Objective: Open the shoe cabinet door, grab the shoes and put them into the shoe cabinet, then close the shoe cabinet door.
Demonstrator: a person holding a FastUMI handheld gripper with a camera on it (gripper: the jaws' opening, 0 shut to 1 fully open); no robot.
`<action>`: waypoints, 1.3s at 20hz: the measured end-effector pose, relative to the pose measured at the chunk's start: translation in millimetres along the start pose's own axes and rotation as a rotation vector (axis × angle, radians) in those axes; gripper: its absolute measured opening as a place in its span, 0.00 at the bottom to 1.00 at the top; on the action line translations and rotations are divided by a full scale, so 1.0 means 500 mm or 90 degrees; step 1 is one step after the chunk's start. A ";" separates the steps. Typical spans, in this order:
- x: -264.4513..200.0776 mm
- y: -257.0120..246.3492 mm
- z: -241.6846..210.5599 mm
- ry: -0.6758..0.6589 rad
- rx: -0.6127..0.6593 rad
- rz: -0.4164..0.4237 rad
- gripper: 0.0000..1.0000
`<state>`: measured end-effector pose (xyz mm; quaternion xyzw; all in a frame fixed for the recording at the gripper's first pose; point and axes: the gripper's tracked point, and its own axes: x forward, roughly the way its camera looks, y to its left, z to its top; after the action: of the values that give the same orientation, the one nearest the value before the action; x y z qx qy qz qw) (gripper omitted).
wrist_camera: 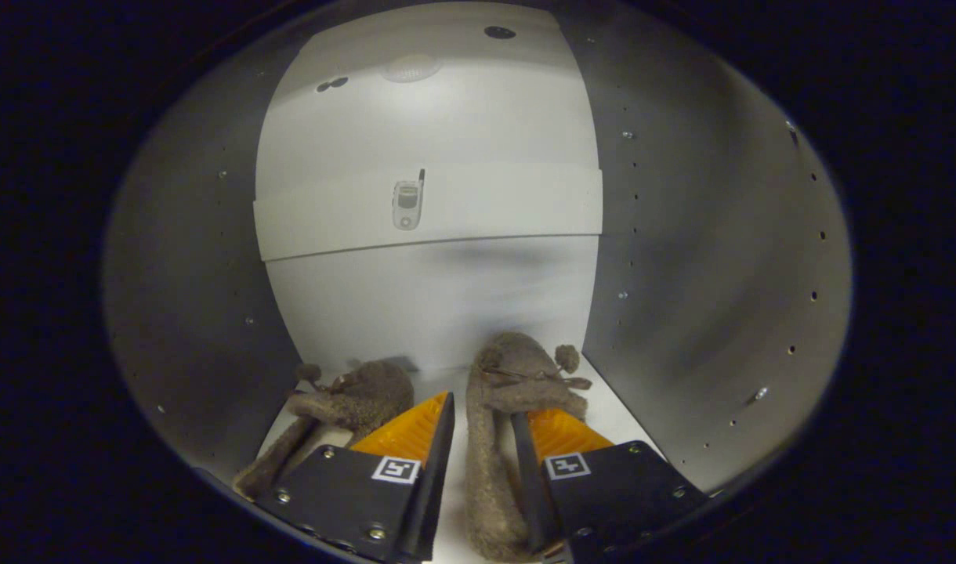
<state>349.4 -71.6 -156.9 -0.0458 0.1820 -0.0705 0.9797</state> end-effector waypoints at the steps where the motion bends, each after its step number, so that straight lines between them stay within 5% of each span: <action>1: -0.005 0.006 -0.005 0.003 -0.007 0.000 0.43; 26: -0.414 0.003 0.035 -0.083 -0.038 -0.012 0.44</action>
<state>164.5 -37.1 -68.0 -0.0814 0.1196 -0.0714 0.9869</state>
